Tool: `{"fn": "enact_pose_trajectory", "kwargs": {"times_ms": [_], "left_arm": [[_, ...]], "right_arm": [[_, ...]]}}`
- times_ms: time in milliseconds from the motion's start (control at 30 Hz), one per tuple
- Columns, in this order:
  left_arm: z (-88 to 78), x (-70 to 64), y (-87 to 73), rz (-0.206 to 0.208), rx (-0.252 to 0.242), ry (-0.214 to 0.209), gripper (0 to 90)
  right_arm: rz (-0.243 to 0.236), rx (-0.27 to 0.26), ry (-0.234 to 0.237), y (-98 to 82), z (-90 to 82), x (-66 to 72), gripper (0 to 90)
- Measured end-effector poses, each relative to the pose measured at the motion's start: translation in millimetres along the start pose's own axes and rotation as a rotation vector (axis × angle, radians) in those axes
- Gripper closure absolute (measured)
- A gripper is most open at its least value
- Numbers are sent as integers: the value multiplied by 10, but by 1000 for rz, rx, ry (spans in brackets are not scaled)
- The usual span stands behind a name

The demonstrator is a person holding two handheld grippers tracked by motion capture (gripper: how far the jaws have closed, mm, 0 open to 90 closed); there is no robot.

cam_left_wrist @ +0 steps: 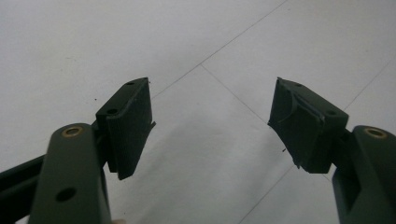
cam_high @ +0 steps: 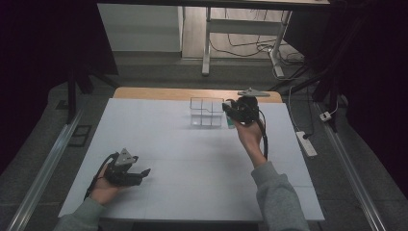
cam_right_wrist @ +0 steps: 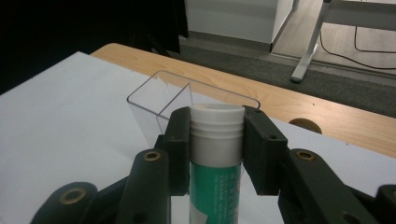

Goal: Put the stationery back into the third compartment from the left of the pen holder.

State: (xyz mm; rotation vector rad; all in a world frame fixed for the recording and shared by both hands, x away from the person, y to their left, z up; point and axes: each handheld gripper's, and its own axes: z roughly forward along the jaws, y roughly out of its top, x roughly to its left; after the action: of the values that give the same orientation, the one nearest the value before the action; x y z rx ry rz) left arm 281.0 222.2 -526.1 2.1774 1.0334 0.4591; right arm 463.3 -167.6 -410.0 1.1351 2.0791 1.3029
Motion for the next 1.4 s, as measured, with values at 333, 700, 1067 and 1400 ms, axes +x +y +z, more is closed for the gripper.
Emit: {"fn": "enact_pose_trajectory", "kwargs": {"times_ms": [333,700,1067,1400], "left_arm": [[10,1,-2,5,7,-3,294],[3,2,-4,9,4,-1,294],[-3,-3,-5,10,2,0,293],[-8,-2,-5,8,1,0,293]], "right_arm": [[22,-29,-6,122,170,-37,641],[22,-35,-2,192,320,13,641],[31,-58,-2,272,431,21,640],[31,-71,-19,363,618,-26,640]]}}
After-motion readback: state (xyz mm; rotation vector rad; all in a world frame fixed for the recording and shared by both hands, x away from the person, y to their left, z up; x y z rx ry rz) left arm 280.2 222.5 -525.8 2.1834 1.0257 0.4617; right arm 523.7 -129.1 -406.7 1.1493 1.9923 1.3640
